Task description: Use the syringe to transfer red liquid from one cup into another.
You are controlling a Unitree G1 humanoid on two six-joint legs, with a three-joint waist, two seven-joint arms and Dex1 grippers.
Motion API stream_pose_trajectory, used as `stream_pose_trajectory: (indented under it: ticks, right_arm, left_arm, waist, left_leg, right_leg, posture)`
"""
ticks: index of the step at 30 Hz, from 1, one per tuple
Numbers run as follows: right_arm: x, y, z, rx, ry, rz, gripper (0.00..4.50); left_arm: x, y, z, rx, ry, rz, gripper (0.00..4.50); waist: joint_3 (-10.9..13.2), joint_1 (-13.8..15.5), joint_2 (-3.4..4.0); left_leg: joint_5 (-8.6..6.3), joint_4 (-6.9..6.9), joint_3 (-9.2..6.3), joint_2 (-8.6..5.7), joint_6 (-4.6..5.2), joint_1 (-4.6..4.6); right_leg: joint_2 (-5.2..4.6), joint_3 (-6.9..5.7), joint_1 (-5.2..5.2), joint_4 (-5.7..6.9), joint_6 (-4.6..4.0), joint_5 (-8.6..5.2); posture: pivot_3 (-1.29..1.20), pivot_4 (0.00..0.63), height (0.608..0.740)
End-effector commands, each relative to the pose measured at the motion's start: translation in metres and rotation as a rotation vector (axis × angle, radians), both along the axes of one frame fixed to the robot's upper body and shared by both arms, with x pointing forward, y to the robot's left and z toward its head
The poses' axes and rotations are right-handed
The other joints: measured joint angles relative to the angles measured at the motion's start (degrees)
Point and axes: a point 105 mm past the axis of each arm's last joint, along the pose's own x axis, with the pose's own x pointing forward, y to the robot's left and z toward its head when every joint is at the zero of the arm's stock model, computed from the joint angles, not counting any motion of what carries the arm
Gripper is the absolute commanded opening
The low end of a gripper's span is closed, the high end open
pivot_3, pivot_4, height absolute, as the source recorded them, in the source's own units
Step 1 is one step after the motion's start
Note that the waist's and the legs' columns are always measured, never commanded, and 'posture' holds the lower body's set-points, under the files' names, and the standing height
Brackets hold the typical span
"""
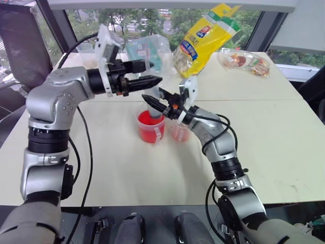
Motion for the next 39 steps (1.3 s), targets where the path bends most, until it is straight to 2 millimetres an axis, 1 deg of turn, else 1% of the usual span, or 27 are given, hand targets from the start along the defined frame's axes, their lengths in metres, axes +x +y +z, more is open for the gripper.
stream_pose_trajectory:
  ticks: [1, 7, 11, 15, 18, 20, 21, 23, 25, 27, 29, 33, 35, 37, 39]
  right_arm:
    - [-0.020, 0.015, 0.029, 0.014, -0.112, 0.102, 1.39]
    - [-0.016, 0.007, 0.041, 0.053, -0.110, 0.075, 1.39]
    - [-0.018, 0.004, 0.050, 0.082, -0.105, 0.077, 1.39]
    - [-0.019, -0.002, 0.063, 0.121, -0.105, 0.065, 1.39]
    - [-0.020, -0.016, 0.086, 0.162, -0.140, 0.032, 1.39]
    - [-0.020, -0.031, 0.100, 0.183, -0.163, -0.008, 1.39]
    - [-0.020, -0.036, 0.104, 0.186, -0.169, -0.024, 1.39]
    - [-0.018, -0.055, 0.111, 0.199, -0.176, -0.081, 1.39]
    - [-0.017, -0.065, 0.113, 0.202, -0.176, -0.111, 1.39]
    - [-0.014, -0.077, 0.103, 0.184, -0.155, -0.160, 1.39]
    - [-0.011, -0.086, 0.087, 0.156, -0.127, -0.202, 1.39]
    - [-0.009, -0.087, 0.060, 0.127, -0.074, -0.224, 1.39]
    - [-0.008, -0.086, 0.050, 0.114, -0.058, -0.231, 1.39]
    - [-0.007, -0.085, 0.043, 0.107, -0.044, -0.237, 1.39]
    - [-0.007, -0.084, 0.040, 0.107, -0.037, -0.241, 1.39]
  left_arm:
    - [-0.003, 0.019, 0.013, -0.014, -0.067, 0.079, 4.46]
    - [-0.010, 0.040, 0.006, 0.005, -0.047, 0.134, 4.46]
    - [-0.015, 0.050, 0.005, 0.001, -0.038, 0.165, 4.46]
    - [-0.016, 0.060, 0.006, -0.007, -0.034, 0.201, 4.46]
    - [-0.012, 0.060, 0.003, -0.011, -0.029, 0.212, 4.46]
    - [-0.009, 0.054, 0.000, -0.010, -0.031, 0.202, 4.46]
    - [-0.008, 0.052, 0.000, -0.010, -0.033, 0.198, 4.46]
    - [-0.004, 0.046, 0.000, -0.015, -0.040, 0.189, 4.46]
    - [-0.001, 0.043, 0.000, -0.017, -0.045, 0.184, 4.46]
    - [0.000, 0.036, 0.000, -0.017, -0.048, 0.155, 4.46]
    - [0.004, 0.029, 0.002, -0.028, -0.055, 0.136, 4.46]
    - [0.012, 0.019, 0.012, -0.057, -0.084, 0.118, 4.46]
    - [0.016, 0.014, 0.018, -0.070, -0.097, 0.106, 4.46]
    - [0.020, 0.008, 0.024, -0.081, -0.111, 0.096, 4.46]
    - [0.025, 0.003, 0.029, -0.087, -0.122, 0.091, 4.46]
  waist:
    - [0.00, -0.10, 0.00]
    - [0.00, -0.26, 0.00]
    - [0.00, -0.01, 0.00]
    - [0.00, 0.08, 0.00]
    - [0.00, 0.11, 0.00]
    - [0.00, 0.16, 0.00]
    - [0.00, 0.19, 0.00]
    - [0.00, 0.12, 0.00]
    - [0.00, 0.13, 0.00]
    - [0.00, 0.12, 0.00]
    - [0.00, 0.08, 0.00]
    - [0.00, -0.02, 0.00]
    - [0.00, -0.03, 0.00]
    - [0.00, 0.01, 0.00]
    - [0.00, 0.06, 0.00]
  left_leg:
    - [0.00, 0.00, 0.00, 0.00, 0.00, 0.00]
    - [0.00, -0.03, 0.00, 0.02, -0.01, 0.01]
    - [0.00, -0.03, -0.01, 0.02, 0.00, 0.00]
    - [-0.01, -0.02, -0.01, 0.00, 0.01, -0.01]
    - [-0.01, -0.02, -0.02, -0.01, 0.01, -0.01]
    - [-0.01, -0.02, -0.01, -0.01, 0.01, -0.01]
    - [-0.01, -0.02, -0.02, -0.01, 0.01, -0.01]
    - [-0.01, -0.04, -0.02, 0.00, 0.02, -0.01]
    - [-0.02, -0.04, -0.03, 0.00, 0.03, -0.01]
    - [-0.02, -0.04, -0.01, 0.00, 0.03, -0.01]
    - [-0.02, -0.04, -0.01, 0.00, 0.03, -0.01]
    - [-0.02, -0.04, 0.03, -0.01, 0.03, -0.01]
    - [-0.01, -0.04, 0.04, 0.00, 0.03, -0.01]
    - [-0.01, -0.04, 0.04, 0.00, 0.03, -0.01]
    - [-0.01, -0.04, 0.04, 0.00, 0.02, -0.01]
  right_leg:
    - [0.00, 0.00, 0.00, 0.00, 0.00, 0.00]
    - [0.01, 0.01, -0.04, 0.03, 0.00, 0.00]
    - [0.00, 0.00, -0.03, 0.02, 0.00, 0.00]
    - [-0.05, -0.02, 0.00, -0.01, 0.00, 0.00]
    - [-0.05, -0.02, 0.01, 0.00, 0.00, 0.00]
    - [-0.05, -0.02, 0.01, 0.00, 0.00, 0.00]
    - [-0.06, -0.03, 0.01, 0.00, 0.00, 0.00]
    - [-0.06, -0.04, 0.01, -0.01, 0.00, 0.00]
    - [-0.04, -0.04, 0.01, -0.02, 0.00, 0.00]
    - [-0.04, -0.03, 0.01, -0.02, 0.00, 0.00]
    - [-0.03, -0.03, 0.01, -0.02, 0.00, 0.00]
    - [-0.01, 0.01, -0.01, -0.02, 0.00, 0.00]
    - [0.02, 0.02, -0.02, -0.01, 0.00, 0.00]
    - [0.04, 0.02, -0.03, -0.01, 0.00, 0.00]
    - [0.04, 0.01, -0.03, -0.01, 0.00, 0.00]
  posture:
    - [0.00, 0.150, 0.740]
    - [0.00, 0.150, 0.740]
    - [0.00, 0.150, 0.740]
    - [0.00, 0.150, 0.740]
    - [0.00, 0.150, 0.740]
    - [0.00, 0.150, 0.740]
    - [0.00, 0.150, 0.740]
    - [0.00, 0.150, 0.740]
    - [0.00, 0.150, 0.740]
    - [0.00, 0.150, 0.740]
    - [0.00, 0.150, 0.740]
    - [0.00, 0.150, 0.740]
    - [0.00, 0.150, 0.740]
    - [0.00, 0.150, 0.740]
    - [0.00, 0.150, 0.740]
